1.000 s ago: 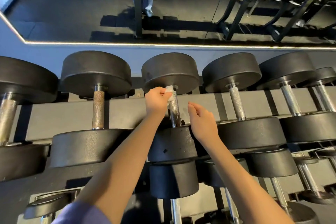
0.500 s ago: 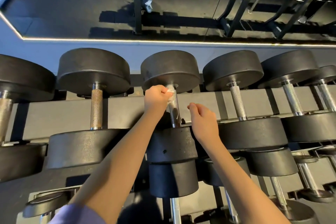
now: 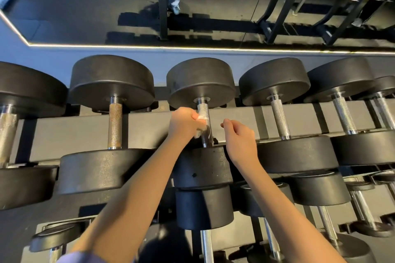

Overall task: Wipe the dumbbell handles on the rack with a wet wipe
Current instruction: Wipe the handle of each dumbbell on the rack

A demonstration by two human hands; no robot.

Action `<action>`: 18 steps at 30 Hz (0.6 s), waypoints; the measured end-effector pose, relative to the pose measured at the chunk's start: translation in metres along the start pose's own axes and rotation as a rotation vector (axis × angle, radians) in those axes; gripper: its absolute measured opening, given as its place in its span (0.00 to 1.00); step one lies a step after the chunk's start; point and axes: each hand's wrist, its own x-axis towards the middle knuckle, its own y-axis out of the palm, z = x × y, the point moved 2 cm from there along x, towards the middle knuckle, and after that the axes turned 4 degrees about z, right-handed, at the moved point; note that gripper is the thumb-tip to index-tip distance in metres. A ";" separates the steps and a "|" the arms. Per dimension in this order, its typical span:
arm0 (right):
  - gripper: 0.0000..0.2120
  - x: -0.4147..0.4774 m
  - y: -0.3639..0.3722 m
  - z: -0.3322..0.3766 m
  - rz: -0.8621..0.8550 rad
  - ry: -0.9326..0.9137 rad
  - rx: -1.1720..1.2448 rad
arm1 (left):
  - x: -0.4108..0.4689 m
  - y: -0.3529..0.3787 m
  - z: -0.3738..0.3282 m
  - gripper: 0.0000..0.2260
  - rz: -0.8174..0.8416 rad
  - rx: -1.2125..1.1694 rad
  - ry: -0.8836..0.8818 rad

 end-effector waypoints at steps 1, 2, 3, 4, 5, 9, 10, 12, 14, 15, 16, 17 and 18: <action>0.19 0.000 0.000 0.000 -0.001 -0.002 0.001 | -0.004 0.003 0.003 0.06 0.035 0.031 0.006; 0.19 0.000 0.000 -0.001 -0.001 -0.002 0.003 | -0.010 0.005 0.004 0.07 0.056 0.102 0.031; 0.19 0.000 -0.001 -0.001 0.000 -0.002 0.007 | -0.013 0.007 0.006 0.09 0.070 0.167 0.057; 0.19 0.000 -0.001 -0.001 0.001 -0.001 0.011 | -0.014 0.009 0.007 0.09 0.068 0.193 0.072; 0.19 0.000 -0.001 -0.001 0.001 0.000 0.013 | -0.014 0.009 0.007 0.08 0.066 0.197 0.062; 0.18 0.000 0.000 0.000 -0.005 0.018 0.014 | -0.002 0.003 0.000 0.09 -0.040 -0.066 0.001; 0.18 -0.001 0.000 0.001 -0.010 0.018 0.016 | -0.001 0.001 -0.002 0.11 -0.085 -0.094 0.023; 0.18 -0.001 -0.001 0.001 -0.022 0.011 0.021 | 0.000 -0.001 -0.008 0.12 -0.121 -0.064 0.066; 0.18 -0.002 -0.001 -0.001 -0.030 0.005 0.027 | -0.001 0.000 -0.011 0.06 -0.012 0.054 0.025; 0.18 -0.002 -0.001 -0.002 -0.033 0.003 0.030 | -0.005 0.001 -0.012 0.04 0.076 0.119 -0.027; 0.18 -0.002 0.000 -0.003 -0.035 0.001 0.030 | -0.010 0.003 -0.011 0.06 0.146 0.162 -0.067; 0.18 -0.002 0.000 -0.003 -0.037 0.000 0.029 | -0.012 0.004 -0.009 0.08 0.170 0.193 -0.077; 0.18 -0.002 0.000 -0.004 -0.040 0.001 0.031 | -0.014 0.005 -0.008 0.10 0.151 0.186 -0.043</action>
